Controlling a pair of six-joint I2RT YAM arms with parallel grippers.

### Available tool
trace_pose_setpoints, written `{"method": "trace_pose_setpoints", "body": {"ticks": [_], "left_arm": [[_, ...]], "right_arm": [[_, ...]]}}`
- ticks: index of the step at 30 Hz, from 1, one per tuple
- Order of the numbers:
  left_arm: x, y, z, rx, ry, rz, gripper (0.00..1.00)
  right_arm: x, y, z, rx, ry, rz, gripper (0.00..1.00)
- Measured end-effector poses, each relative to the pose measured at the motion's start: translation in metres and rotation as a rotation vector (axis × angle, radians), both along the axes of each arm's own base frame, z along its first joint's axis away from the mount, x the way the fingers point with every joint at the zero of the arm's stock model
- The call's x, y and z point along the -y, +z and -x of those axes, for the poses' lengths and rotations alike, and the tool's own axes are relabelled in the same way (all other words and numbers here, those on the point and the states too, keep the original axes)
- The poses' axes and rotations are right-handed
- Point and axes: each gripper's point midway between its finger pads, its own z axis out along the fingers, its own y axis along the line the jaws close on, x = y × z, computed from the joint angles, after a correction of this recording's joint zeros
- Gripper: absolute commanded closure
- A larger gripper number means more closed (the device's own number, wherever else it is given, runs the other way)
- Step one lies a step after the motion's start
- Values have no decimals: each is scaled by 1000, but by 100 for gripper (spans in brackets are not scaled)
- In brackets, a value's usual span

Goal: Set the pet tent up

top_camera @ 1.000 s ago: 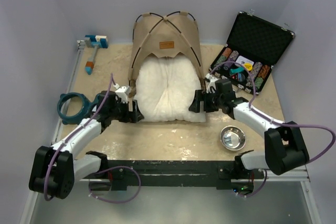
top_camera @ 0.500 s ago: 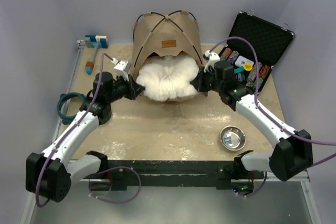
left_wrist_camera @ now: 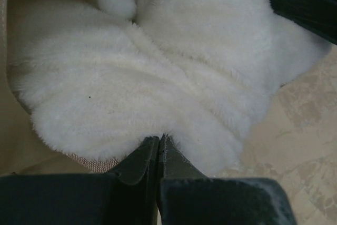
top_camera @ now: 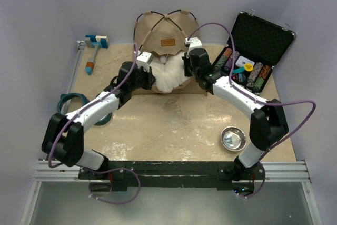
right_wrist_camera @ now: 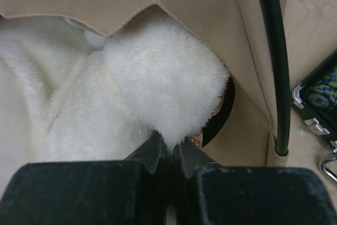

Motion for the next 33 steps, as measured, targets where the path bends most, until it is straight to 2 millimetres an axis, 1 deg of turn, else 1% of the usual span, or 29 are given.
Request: {"method": "trace_pose_setpoints", "body": {"ticks": [3, 6, 8, 10, 12, 13, 16, 17, 19, 20, 21, 22, 23, 24, 25, 27, 29, 30, 31, 32, 33], "left_arm": [[-1, -8, -21, 38, 31, -51, 100], [-3, -9, -45, 97, 65, -95, 100], [-2, -6, -61, 133, 79, -114, 100], [-1, -3, -75, 169, 91, -133, 100], [-1, -1, -87, 209, 98, -156, 100], [-1, -3, -92, 222, 104, -172, 100], [-6, -12, -101, 250, 114, -228, 100], [-8, -16, -103, 255, 119, -249, 100], [-12, -29, -106, 248, 121, -296, 99], [-14, -35, -106, 240, 122, -319, 89], [-16, -41, -106, 229, 118, -342, 79], [-18, -46, -104, 218, 116, -361, 65], [-20, -50, -103, 205, 112, -375, 56], [-21, -53, -100, 189, 103, -376, 48], [-20, -53, -98, 180, 85, -364, 45], [-22, -47, -88, 177, 49, -327, 40], [-28, -31, -76, 198, 26, -295, 36], [-29, -19, -70, 218, 15, -277, 34], [-29, -4, -66, 246, 2, -257, 32], [-27, 12, -61, 276, -14, -237, 30], [-25, 24, -57, 301, -27, -222, 28]], "right_arm": [[-9, 9, -5, 75, -5, 7, 99], [-11, 19, -17, 151, -37, 3, 98], [-8, 19, -28, 188, -75, 8, 99], [-8, 10, -37, 197, -105, 20, 100], [-8, -6, -45, 188, -126, 38, 100], [-8, -14, -47, 181, -132, 47, 100], [-7, -42, -53, 166, -147, 78, 95], [-7, -51, -53, 163, -147, 89, 89], [-5, -69, -56, 153, -148, 126, 56], [-5, -76, -58, 150, -145, 143, 42], [-5, -83, -59, 147, -140, 165, 34], [-5, -89, -59, 141, -131, 189, 30], [-4, -94, -59, 135, -124, 206, 28], [-4, -97, -58, 128, -112, 227, 27], [-4, -99, -56, 122, -102, 241, 26], [-3, -91, -52, 116, -83, 249, 23], [-5, -73, -44, 116, -52, 232, 15], [-7, -61, -40, 123, -29, 214, 9], [-9, -42, -34, 138, -4, 189, 3], [-12, -24, -29, 158, 23, 161, 1], [-14, -10, -24, 172, 47, 142, 1]]}}
